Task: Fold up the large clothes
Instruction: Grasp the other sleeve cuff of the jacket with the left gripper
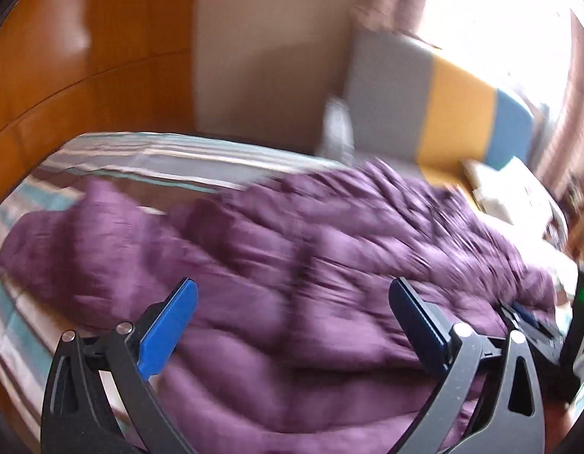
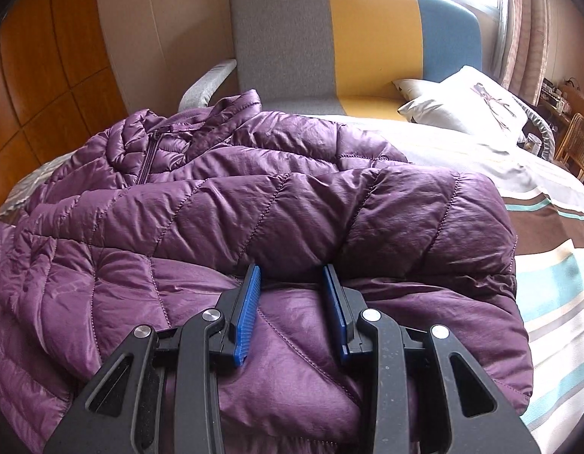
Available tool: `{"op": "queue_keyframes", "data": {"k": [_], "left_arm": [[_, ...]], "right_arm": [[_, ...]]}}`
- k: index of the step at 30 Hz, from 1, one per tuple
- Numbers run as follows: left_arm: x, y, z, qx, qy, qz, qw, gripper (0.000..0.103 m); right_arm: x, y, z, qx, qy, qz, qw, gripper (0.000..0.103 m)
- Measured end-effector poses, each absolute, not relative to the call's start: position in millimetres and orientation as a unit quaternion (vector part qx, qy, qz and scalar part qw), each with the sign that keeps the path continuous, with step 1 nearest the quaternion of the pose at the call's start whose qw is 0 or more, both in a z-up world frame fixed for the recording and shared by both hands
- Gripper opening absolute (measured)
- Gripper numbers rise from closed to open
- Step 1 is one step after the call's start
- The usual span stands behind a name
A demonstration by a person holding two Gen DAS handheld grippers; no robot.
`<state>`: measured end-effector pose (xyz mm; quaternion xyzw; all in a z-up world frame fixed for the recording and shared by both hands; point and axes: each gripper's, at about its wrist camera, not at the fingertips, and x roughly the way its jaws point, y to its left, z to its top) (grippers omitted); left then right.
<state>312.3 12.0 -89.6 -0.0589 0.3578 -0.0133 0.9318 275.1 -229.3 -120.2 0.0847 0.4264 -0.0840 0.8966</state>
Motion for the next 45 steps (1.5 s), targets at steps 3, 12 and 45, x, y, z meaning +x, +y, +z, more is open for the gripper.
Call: {"op": "queue_keyframes", "data": {"k": [3, 12, 45], "left_arm": [[312.8, 78.3, -85.0, -0.097, 0.342, 0.047, 0.933, 0.101], [316.7, 290.0, -117.8, -0.249, 0.363, 0.262, 0.859, 0.1], [319.4, 328.1, -120.5, -0.257, 0.3, 0.344, 0.852, 0.004]], "right_arm": [[275.5, -228.6, -120.3, 0.083, 0.426, -0.085, 0.897, 0.033], [275.1, -227.6, -119.6, 0.079, 0.427, -0.087, 0.897, 0.033], [275.2, -224.1, -119.7, 0.066, 0.428, -0.092, 0.897, 0.033]]}}
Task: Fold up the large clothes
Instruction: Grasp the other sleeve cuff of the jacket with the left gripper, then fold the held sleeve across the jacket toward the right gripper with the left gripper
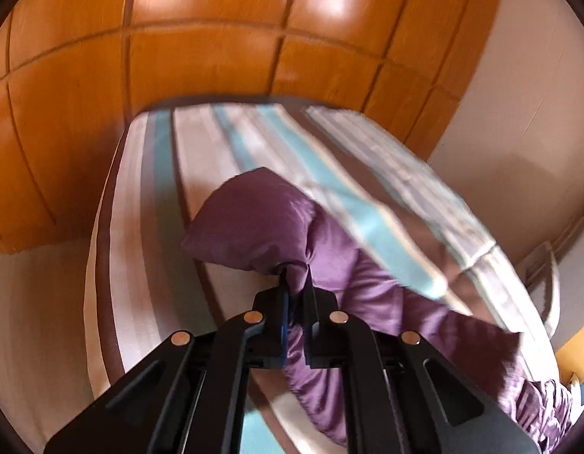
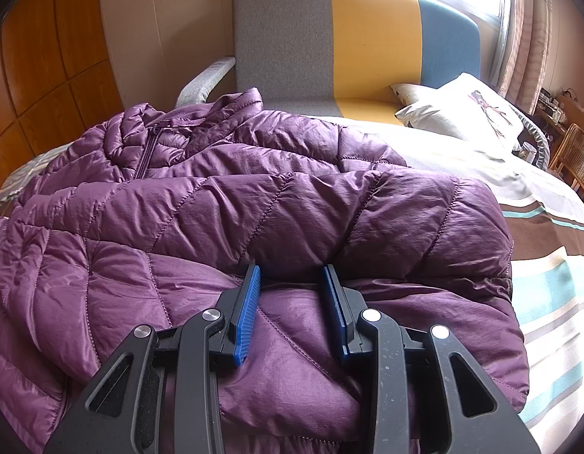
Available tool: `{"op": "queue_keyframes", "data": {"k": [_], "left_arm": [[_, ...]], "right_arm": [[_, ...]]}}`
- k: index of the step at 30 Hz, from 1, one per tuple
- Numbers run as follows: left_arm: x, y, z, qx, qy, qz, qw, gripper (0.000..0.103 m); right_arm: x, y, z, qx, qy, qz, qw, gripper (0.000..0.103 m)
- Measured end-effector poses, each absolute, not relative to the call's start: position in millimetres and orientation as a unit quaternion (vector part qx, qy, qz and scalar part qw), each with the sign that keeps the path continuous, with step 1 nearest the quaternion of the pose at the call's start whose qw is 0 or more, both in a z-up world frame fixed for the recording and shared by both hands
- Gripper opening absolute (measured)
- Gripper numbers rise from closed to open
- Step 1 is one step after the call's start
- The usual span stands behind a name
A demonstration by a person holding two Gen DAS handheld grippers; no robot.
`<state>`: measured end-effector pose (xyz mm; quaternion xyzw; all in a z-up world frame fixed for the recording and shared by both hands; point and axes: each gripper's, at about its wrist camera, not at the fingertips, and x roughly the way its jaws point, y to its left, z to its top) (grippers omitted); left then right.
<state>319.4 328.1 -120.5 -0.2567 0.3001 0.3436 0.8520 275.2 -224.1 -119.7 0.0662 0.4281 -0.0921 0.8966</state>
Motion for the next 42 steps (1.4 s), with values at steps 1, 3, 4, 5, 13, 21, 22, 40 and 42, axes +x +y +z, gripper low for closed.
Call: {"op": "queue_keyframes", "data": {"k": [1, 3, 4, 5, 13, 21, 22, 40, 42], "left_arm": [[318.1, 320.0, -113.3, -0.244, 0.29, 0.338, 0.861, 0.004], [314.1, 300.8, -97.7, -0.222, 0.27, 0.323, 0.879, 0.004], [313.2, 292.3, -91.3, -0.207, 0.259, 0.319, 0.888, 0.004], [312.7, 286.2, -86.5, -0.203, 0.253, 0.314, 0.892, 0.004], [300.7, 210.4, -40.5, -0.169, 0.196, 0.225, 0.939, 0.004], [296.1, 107.5, -21.4, -0.121, 0.19, 0.081, 0.971, 0.004], [296.8, 91.6, -20.0, -0.113, 0.191, 0.067, 0.973, 0.004], [279.4, -97.7, -66.0, -0.016, 0.267, -0.104, 0.958, 0.005], [277.7, -111.1, -72.4, -0.006, 0.276, -0.119, 0.954, 0.005]], "right_arm": [[275.2, -224.0, -119.7, 0.066, 0.428, -0.092, 0.897, 0.033], [275.2, -224.2, -119.6, 0.067, 0.428, -0.092, 0.897, 0.033], [275.2, -224.0, -119.7, 0.067, 0.428, -0.092, 0.897, 0.033], [275.3, -224.0, -119.7, 0.066, 0.428, -0.092, 0.897, 0.033], [275.3, -224.1, -119.7, 0.066, 0.428, -0.092, 0.897, 0.033], [275.0, -224.5, -119.2, 0.068, 0.428, -0.091, 0.897, 0.033], [275.0, -224.5, -119.3, 0.068, 0.428, -0.091, 0.897, 0.033], [274.8, -225.4, -119.5, 0.07, 0.427, -0.09, 0.897, 0.033], [274.8, -225.2, -119.5, 0.07, 0.427, -0.09, 0.897, 0.033]]}}
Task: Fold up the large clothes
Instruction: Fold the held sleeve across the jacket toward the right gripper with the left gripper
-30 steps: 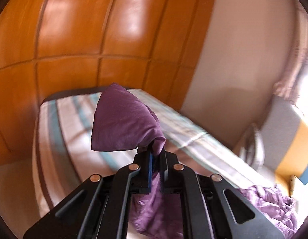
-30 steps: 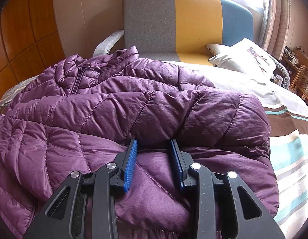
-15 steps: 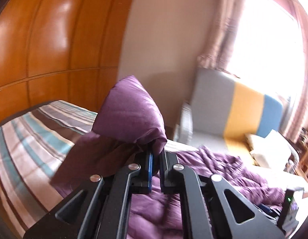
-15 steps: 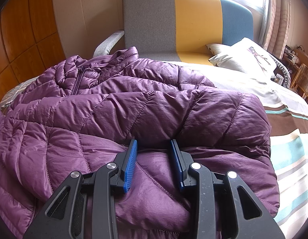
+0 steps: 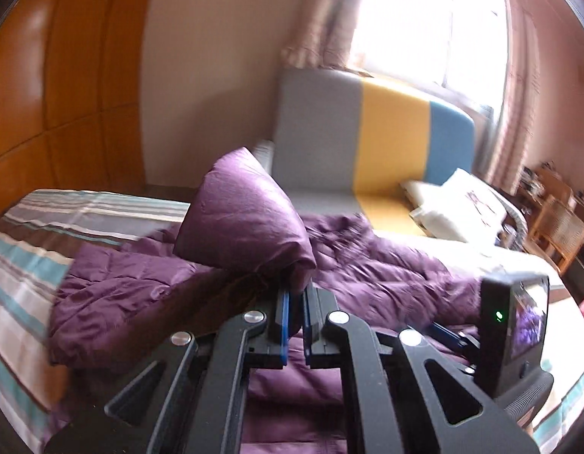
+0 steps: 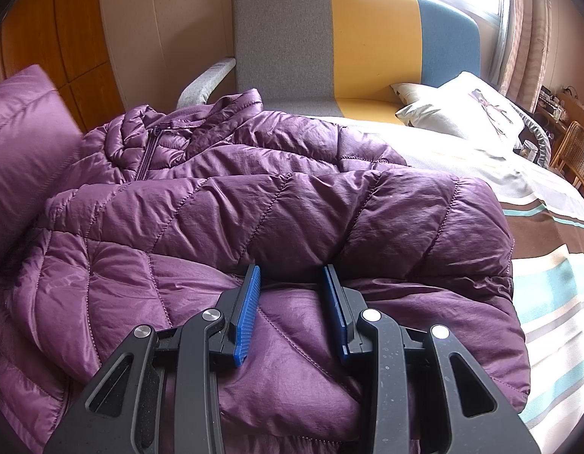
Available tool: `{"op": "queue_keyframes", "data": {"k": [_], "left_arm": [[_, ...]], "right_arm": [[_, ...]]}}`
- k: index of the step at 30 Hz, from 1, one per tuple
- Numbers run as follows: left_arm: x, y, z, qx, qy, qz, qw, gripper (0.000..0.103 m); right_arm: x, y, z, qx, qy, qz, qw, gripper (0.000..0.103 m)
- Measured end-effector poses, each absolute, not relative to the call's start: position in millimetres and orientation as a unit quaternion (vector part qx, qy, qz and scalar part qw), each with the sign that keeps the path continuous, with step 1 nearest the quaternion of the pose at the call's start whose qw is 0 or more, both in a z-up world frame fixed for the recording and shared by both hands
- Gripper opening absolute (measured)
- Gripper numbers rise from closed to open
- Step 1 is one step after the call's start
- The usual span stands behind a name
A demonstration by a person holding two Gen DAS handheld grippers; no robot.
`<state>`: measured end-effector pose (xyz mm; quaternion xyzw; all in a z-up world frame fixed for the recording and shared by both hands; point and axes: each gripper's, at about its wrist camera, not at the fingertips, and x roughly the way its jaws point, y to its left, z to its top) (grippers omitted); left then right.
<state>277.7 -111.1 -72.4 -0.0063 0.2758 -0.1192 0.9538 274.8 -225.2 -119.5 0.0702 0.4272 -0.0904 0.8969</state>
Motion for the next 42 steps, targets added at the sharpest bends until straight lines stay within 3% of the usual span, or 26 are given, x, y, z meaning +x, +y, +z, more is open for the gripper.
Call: {"op": "queue_keyframes", "data": {"k": [8, 13, 14, 15, 17, 32, 35, 38, 42], "left_arm": [[277.6, -137.3, -110.2, 0.024, 0.326, -0.175, 0.929, 0.005], [281.8, -143.1, -124.4, 0.005, 0.348, -0.209, 0.914, 0.018], [282.2, -142.5, -124.7, 0.0, 0.349, -0.217, 0.912, 0.027], [281.2, -140.5, -124.5, -0.01, 0.35, -0.229, 0.909, 0.045], [277.5, -138.1, -122.7, -0.026, 0.343, -0.251, 0.905, 0.062], [258.0, -69.7, -81.5, -0.079, 0.303, -0.232, 0.921, 0.066], [273.6, -34.0, -79.9, -0.083, 0.308, -0.144, 0.937, 0.065], [294.0, 0.9, -90.9, -0.094, 0.333, -0.067, 0.936, 0.057], [313.0, 15.1, -110.8, -0.082, 0.368, -0.051, 0.925, 0.053]], "right_arm": [[274.8, -225.6, -119.5, 0.072, 0.427, -0.09, 0.897, 0.033], [274.5, -226.9, -119.7, 0.076, 0.425, -0.089, 0.897, 0.033], [274.5, -227.1, -119.8, 0.076, 0.425, -0.089, 0.898, 0.033], [274.8, -226.9, -119.8, 0.076, 0.425, -0.089, 0.898, 0.033], [274.8, -227.1, -120.0, 0.075, 0.425, -0.089, 0.898, 0.033], [274.7, -227.4, -120.0, 0.077, 0.424, -0.088, 0.898, 0.033], [274.6, -227.3, -120.0, 0.077, 0.425, -0.088, 0.898, 0.033], [274.4, -227.2, -120.2, 0.078, 0.424, -0.088, 0.898, 0.033], [274.5, -226.7, -119.8, 0.076, 0.425, -0.089, 0.898, 0.033]]}}
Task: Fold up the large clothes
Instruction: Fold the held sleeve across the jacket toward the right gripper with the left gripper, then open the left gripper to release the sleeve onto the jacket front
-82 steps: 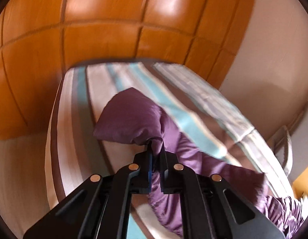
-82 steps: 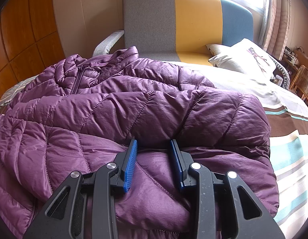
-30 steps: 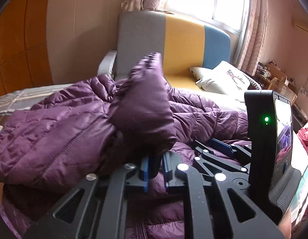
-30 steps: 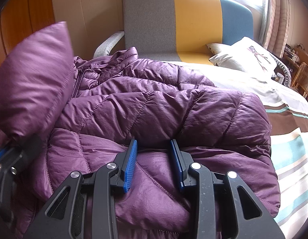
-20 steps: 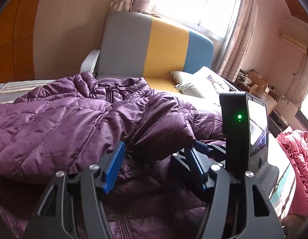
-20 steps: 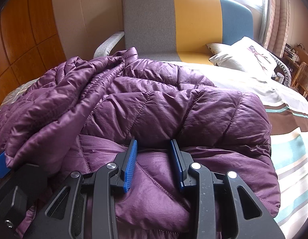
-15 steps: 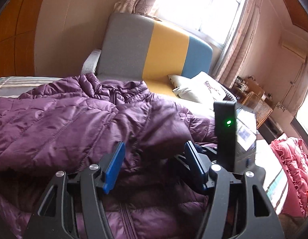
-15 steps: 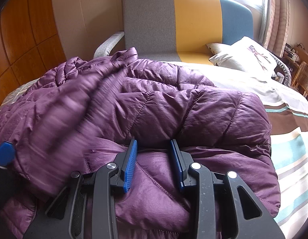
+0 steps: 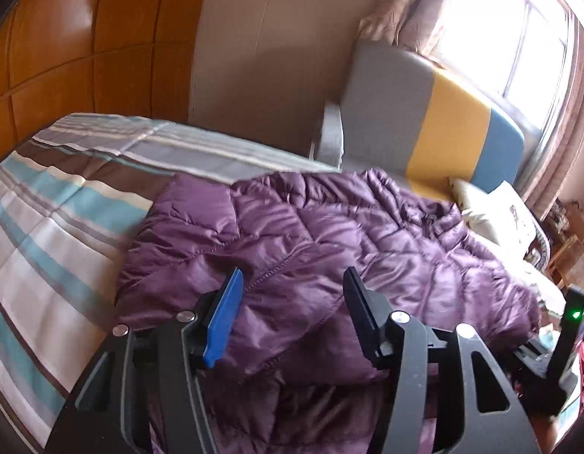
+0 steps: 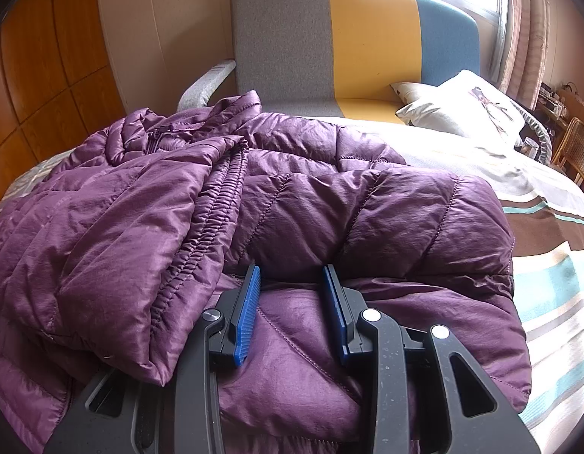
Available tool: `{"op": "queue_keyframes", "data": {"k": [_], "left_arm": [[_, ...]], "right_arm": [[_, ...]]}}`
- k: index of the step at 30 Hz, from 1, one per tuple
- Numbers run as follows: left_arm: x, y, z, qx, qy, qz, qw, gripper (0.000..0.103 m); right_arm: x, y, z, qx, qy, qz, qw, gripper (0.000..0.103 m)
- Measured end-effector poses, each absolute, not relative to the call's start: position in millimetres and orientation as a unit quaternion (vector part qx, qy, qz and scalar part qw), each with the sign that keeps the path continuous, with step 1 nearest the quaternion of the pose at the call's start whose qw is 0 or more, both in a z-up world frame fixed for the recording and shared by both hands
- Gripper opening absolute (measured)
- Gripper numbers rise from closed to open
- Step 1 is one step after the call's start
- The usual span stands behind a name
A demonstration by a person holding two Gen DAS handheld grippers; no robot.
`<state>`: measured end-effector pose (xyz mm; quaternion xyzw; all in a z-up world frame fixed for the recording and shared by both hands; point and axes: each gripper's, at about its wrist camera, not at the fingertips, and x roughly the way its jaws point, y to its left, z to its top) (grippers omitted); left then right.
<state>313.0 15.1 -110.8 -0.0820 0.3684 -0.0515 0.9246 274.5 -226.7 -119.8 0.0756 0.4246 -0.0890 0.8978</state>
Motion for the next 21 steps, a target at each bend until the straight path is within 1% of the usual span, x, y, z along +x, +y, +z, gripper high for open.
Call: {"op": "queue_keyframes", "data": {"k": [1, 2, 3, 4, 7, 11, 15, 17, 21], "left_arm": [[315.9, 13.9, -115.6, -0.074, 0.375, -0.058, 0.922, 0.053], [320.4, 8.7, -120.5, -0.064, 0.382, -0.066, 0.92, 0.051], [321.2, 4.2, -125.1, -0.055, 0.387, -0.075, 0.917, 0.044], [325.0, -4.7, -131.8, -0.044, 0.394, -0.087, 0.914, 0.043], [324.1, -18.1, -142.5, -0.013, 0.392, -0.087, 0.916, 0.043], [320.4, -9.4, -141.1, -0.038, 0.386, -0.098, 0.916, 0.045], [320.2, -5.7, -141.3, -0.05, 0.383, -0.102, 0.917, 0.045], [320.4, -8.7, -141.7, -0.046, 0.382, -0.1, 0.918, 0.046], [320.4, -10.0, -141.6, -0.043, 0.381, -0.099, 0.918, 0.046]], "right_arm": [[274.8, -226.4, -119.7, 0.074, 0.425, -0.09, 0.898, 0.033], [275.0, -226.3, -119.7, 0.074, 0.425, -0.09, 0.898, 0.033], [275.2, -226.6, -119.6, 0.074, 0.425, -0.09, 0.898, 0.033], [274.8, -226.3, -119.4, 0.075, 0.424, -0.091, 0.898, 0.033], [270.3, -233.0, -115.9, 0.094, 0.424, -0.093, 0.896, 0.033], [247.6, -248.0, -97.5, 0.123, 0.421, -0.115, 0.892, 0.033], [220.5, -254.0, -59.5, 0.14, 0.357, -0.145, 0.912, 0.033], [222.9, -239.0, -42.7, 0.133, 0.339, -0.109, 0.925, 0.033], [258.1, -195.2, -39.4, 0.12, 0.369, -0.021, 0.921, 0.033]]}}
